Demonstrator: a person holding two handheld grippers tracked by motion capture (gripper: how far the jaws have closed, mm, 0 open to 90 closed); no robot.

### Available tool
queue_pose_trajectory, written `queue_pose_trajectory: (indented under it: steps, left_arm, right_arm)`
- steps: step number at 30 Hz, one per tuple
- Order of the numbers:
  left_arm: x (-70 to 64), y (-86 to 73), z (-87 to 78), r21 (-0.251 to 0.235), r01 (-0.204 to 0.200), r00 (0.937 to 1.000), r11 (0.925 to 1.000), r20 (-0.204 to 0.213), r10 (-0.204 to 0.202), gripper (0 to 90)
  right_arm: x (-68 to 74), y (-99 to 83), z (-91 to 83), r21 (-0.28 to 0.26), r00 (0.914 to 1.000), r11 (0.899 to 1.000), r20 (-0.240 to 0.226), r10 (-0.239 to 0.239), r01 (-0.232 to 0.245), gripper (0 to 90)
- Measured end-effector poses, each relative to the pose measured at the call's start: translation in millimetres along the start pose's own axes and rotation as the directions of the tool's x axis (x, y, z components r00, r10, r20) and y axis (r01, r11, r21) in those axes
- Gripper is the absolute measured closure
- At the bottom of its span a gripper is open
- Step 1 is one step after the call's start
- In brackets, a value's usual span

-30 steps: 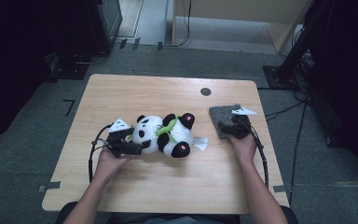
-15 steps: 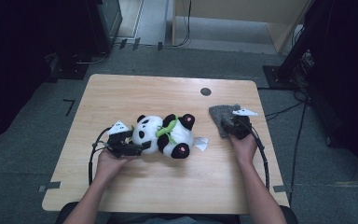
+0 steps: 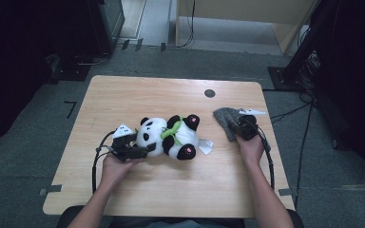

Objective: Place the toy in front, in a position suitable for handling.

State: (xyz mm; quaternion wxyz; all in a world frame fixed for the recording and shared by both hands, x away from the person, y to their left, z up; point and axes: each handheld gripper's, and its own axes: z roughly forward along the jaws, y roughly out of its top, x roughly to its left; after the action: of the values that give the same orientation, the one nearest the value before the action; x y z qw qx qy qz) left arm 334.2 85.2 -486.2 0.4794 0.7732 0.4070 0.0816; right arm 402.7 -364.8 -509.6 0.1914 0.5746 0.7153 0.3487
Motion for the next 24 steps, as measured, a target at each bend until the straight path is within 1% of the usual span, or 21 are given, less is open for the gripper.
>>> queue_pose_trajectory:
  steps: [1,4,5,6,7,8,9,10,11,12,13,14,15,18,19,20,21,22,23,24]
  left_arm:
    - [0.7,0.4,-0.1,-0.001,0.007,1.0,1.0,0.006,-0.007,9.8]
    - [1.0,1.9,-1.1,0.004,0.015,0.9999,0.9999,0.008,-0.015,7.9]
    - [0.6,3.5,-1.7,0.018,0.022,0.9997,0.9996,0.012,-0.022,7.9]
    - [0.8,5.2,-2.1,0.03,0.014,0.9998,0.9995,0.016,-0.015,7.6]
    - [1.4,6.4,-2.4,0.028,0.009,0.9997,0.9996,0.022,-0.01,5.5]
    - [2.6,7.2,-2.6,0.023,0.015,0.9994,0.9996,0.032,-0.016,5.5]
    - [4.5,8.4,-2.0,0.014,0.029,0.9986,0.9995,0.045,-0.029,3.6]
    - [4.5,8.4,-2.0,0.014,0.029,0.9986,0.9995,0.045,-0.029,3.6]
    - [4.1,9.7,-0.7,0.016,0.006,0.9994,0.9998,0.033,-0.006,3.2]
    - [4.1,9.7,-0.7,0.016,0.006,0.9994,0.9998,0.033,-0.006,2.4]
    - [4.0,9.8,1.5,0.022,-0.012,0.9994,0.9997,0.031,0.011,1.6]
    - [4.0,9.8,1.5,0.022,-0.012,0.9994,0.9997,0.031,0.011,1.5]
    - [4.9,9.3,2.8,0.019,-0.025,0.9991,0.9995,0.035,0.024,1.5]
    - [5.7,8.6,3.5,0.026,-0.038,0.9986,0.999,0.038,0.037,1.8]
    - [5.9,8.0,3.8,0.029,-0.044,0.9985,0.9986,0.036,0.043,3.3]
    - [5.4,7.1,3.2,0.029,-0.048,0.9986,0.9984,0.025,0.047,6.0]
    - [4.6,6.1,2.6,0.024,-0.051,0.9986,0.9984,0.019,0.05,11.5]
    - [3.5,5.4,1.8,0.023,-0.057,0.9983,0.9981,0.012,0.056,11.5]
    - [2.6,5.2,1.7,0.023,-0.057,0.9984,0.9981,0.006,0.057,13.6]
    - [2.3,5.4,1.1,0.026,-0.051,0.9987,0.9984,0.004,0.051,15.8]
  right_arm:
    - [1.7,2.3,-2.6,0.011,0.9998,1.0,-0.019,0.004,-0.004,75.3]
    - [4.7,4.5,-5.1,0.013,0.9996,1.0,-0.029,-0.005,0.005,75.4]
    - [6.5,5.8,-6.6,0.012,0.9994,1.0,-0.032,-0.009,0.009,75.4]
    - [8.3,6.9,-8.4,0.005,0.9992,1.0,-0.038,-0.013,0.013,75.5]
    - [11.3,9.0,-12.0,-0.01,0.9986,1.0,-0.05,-0.017,0.017,75.6]
    - [11.3,9.0,-12.0,-0.01,0.9986,1.0,-0.05,-0.017,0.017,75.6]
    - [14.0,10.9,-15.5,-0.018,0.9976,1.0,-0.066,-0.021,0.02,75.6]
    - [14.0,10.9,-15.5,-0.018,0.9976,1.0,-0.066,-0.021,0.02,75.6]
    - [16.6,12.5,-18.5,-0.022,0.9969,0.999,-0.074,-0.029,0.028,75.6]
    - [16.6,12.5,-18.5,-0.022,0.9969,0.999,-0.074,-0.029,0.028,75.6]
    - [18.5,14.4,-21.7,-0.029,0.9959,0.999,-0.085,-0.033,0.031,75.6]
    - [18.5,14.4,-21.7,-0.029,0.9959,0.999,-0.085,-0.033,0.031,75.6]
    - [20.0,16.9,-24.5,-0.031,0.9944,0.999,-0.1,-0.032,0.029,75.6]
    - [21.7,19.6,-26.7,-0.021,0.993,0.999,-0.115,-0.026,0.024,75.6]
    - [22.2,20.4,-27.6,-0.02,0.9923,0.999,-0.12,-0.03,0.028,75.6]
    - [23.6,21.5,-29.1,-0.021,0.9919,0.999,-0.123,-0.033,0.031,75.6]
    - [26.3,24.0,-33.0,-0.03,0.9909,0.998,-0.123,-0.054,0.05,75.5]
    - [26.3,24.0,-33.0,-0.03,0.9909,0.998,-0.123,-0.054,0.05,75.5]
    - [27.6,25.2,-34.9,-0.036,0.9907,0.998,-0.124,-0.057,0.053,75.5]
    - [28.3,26.2,-37.1,-0.038,0.9902,0.998,-0.126,-0.06,0.055,75.5]
